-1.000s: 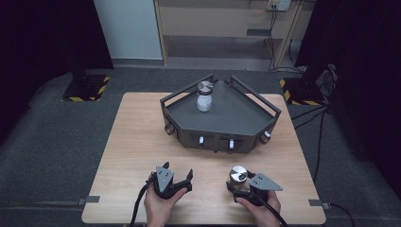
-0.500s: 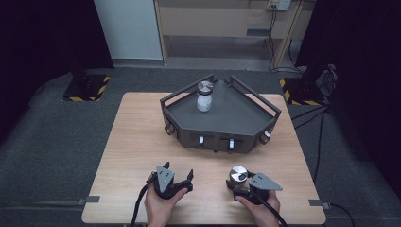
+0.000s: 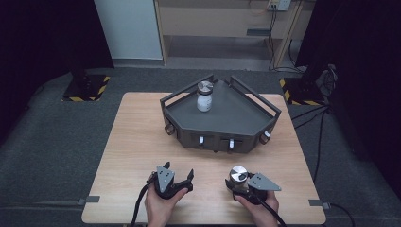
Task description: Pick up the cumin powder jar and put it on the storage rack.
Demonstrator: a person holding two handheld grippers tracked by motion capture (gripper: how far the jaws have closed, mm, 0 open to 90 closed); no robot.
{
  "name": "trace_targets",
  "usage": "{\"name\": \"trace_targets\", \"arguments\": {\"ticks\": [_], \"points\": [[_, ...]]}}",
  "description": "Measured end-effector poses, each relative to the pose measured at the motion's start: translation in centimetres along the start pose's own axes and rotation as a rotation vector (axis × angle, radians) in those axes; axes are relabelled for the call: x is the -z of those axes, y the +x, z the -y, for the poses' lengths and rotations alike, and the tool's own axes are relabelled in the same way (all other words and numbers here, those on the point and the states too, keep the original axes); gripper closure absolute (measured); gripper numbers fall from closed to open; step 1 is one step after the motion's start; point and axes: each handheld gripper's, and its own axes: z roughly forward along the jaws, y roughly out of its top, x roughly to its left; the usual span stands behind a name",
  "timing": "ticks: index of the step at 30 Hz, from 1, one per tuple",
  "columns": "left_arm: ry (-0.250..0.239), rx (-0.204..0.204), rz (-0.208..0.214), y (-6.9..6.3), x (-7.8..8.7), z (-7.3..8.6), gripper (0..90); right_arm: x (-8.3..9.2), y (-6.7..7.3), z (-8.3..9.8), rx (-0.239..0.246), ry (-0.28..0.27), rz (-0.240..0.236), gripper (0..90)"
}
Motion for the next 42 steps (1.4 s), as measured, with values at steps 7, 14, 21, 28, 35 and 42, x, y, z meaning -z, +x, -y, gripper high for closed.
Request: {"name": "trace_targets", "arguments": {"ticks": [7,14,21,28,35,42], "points": [[0.0,-0.001,0.002,0.0,0.0,0.0,7.3,0.0,0.1,0.1,0.007,-0.004,0.004,30.7],[0.0,0.001,0.002,0.0,0.0,0.0,7.3,0.0,-0.1,-0.4,0.008,0.016,-0.003,30.8],[-0.004,0.002,0.001,0.1,0.0,0.0,7.3,0.4,-0.6,-1.2,-0.018,0.028,-0.015,30.9],[-0.003,0.002,0.004,0.1,0.0,0.0,7.3,1.4,-0.5,-2.5,-0.008,-0.005,-0.022,30.9],[-0.005,0.007,0.004,0.1,0.0,0.0,7.3,3.0,-0.7,-4.6,0.012,-0.058,-0.017,30.9],[-0.006,0.009,0.002,0.1,0.1,0.0,7.4,4.1,-1.2,-7.4,0.033,-0.121,0.0,30.9]]}}
